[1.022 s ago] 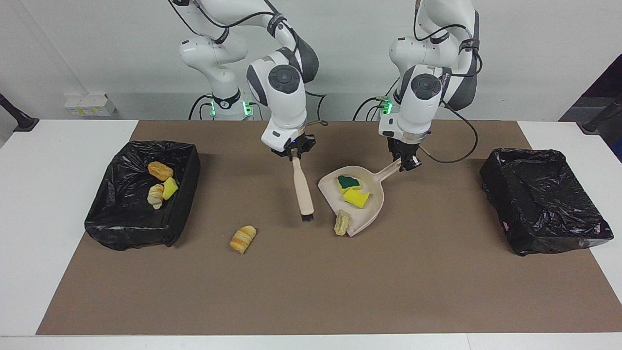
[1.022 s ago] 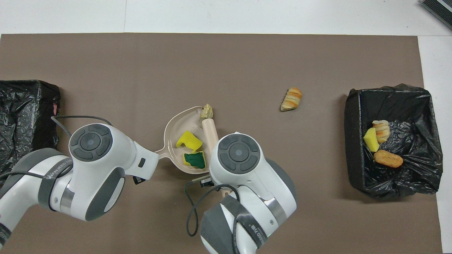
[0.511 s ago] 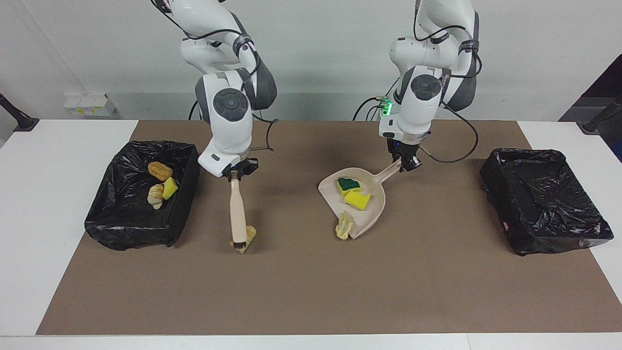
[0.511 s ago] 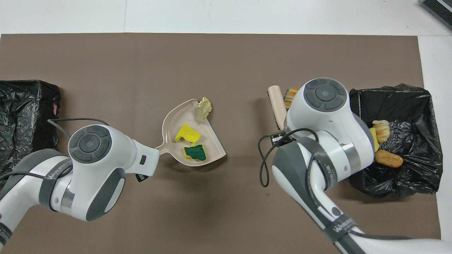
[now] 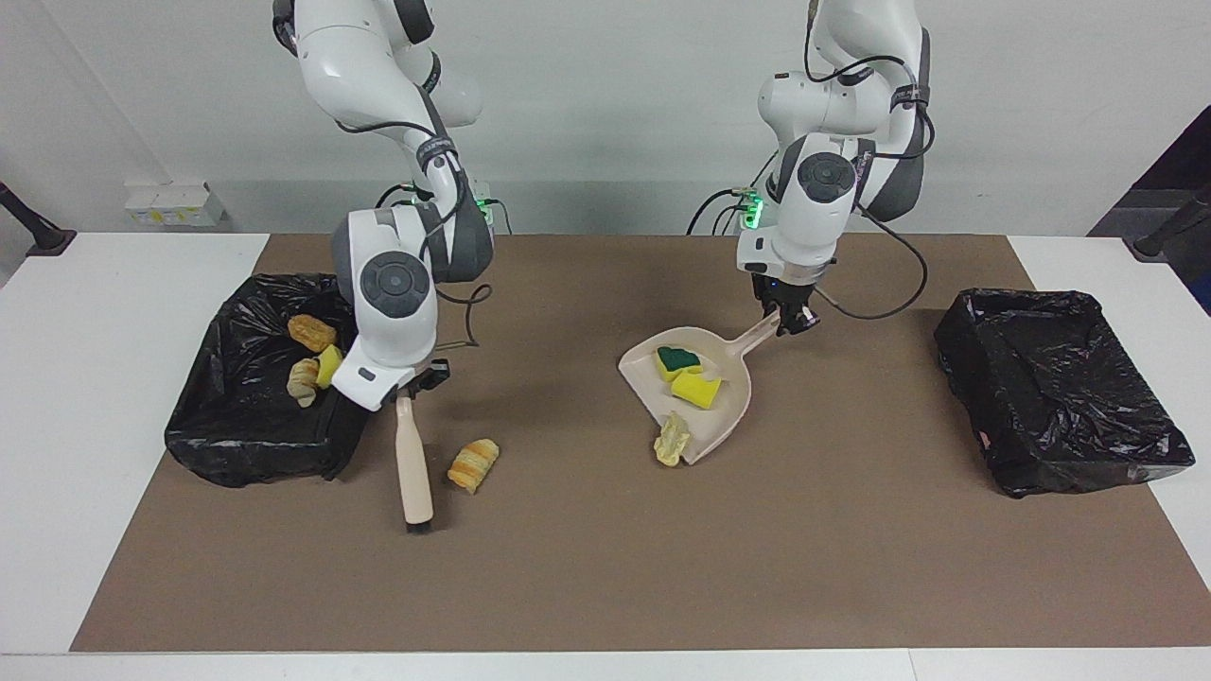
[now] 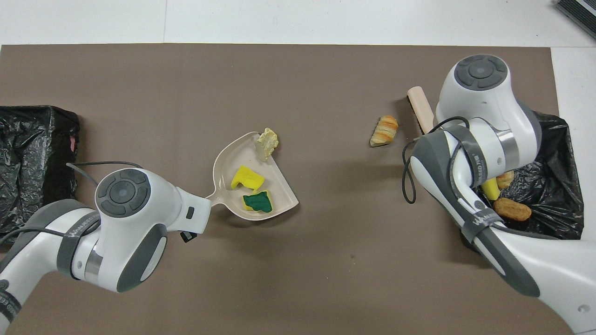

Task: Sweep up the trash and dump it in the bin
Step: 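Reach the brush toward the last bread piece with the right gripper, then sweep the last bread piece into the dustpan with the right gripper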

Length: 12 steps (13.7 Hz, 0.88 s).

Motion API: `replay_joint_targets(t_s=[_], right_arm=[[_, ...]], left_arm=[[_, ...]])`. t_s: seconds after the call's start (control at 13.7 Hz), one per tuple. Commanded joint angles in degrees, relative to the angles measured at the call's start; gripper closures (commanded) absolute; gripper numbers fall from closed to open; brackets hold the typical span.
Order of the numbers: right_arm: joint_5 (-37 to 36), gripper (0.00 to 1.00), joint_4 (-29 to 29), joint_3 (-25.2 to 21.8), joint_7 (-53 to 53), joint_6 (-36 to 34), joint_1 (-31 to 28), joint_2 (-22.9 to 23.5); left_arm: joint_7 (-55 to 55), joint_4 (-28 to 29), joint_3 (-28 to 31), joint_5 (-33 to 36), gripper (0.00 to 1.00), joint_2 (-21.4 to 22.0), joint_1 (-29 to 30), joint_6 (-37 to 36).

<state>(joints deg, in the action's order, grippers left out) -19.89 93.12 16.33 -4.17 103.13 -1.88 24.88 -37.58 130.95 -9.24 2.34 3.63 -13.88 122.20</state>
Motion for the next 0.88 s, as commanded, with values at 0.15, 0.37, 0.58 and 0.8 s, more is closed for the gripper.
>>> replay_joint_targets(t_s=[0.15, 0.37, 0.58, 0.8], right_arm=[[9.1, 1.0, -2.1, 0.5, -8.0, 0.1, 9.1, 1.7], [17.4, 1.0, -2.1, 0.5, -12.4, 1.9, 16.3, 1.8], [23.3, 1.0, -1.5, 0.8, -14.9, 3.1, 21.0, 1.1], [24.1, 1.0, -1.4, 2.0, -15.3, 2.9, 24.0, 0.2]], left_arm=[[1.2, 1.1, 0.5, -0.6, 1.0, 0.2, -0.7, 2.0], [1.2, 1.1, 0.5, -0.6, 1.0, 0.2, -0.7, 1.9], [1.2, 1.0, 0.5, -0.6, 1.0, 0.2, -0.8, 1.6], [1.5, 0.8, 0.5, -0.6, 1.0, 0.2, -0.8, 1.5]])
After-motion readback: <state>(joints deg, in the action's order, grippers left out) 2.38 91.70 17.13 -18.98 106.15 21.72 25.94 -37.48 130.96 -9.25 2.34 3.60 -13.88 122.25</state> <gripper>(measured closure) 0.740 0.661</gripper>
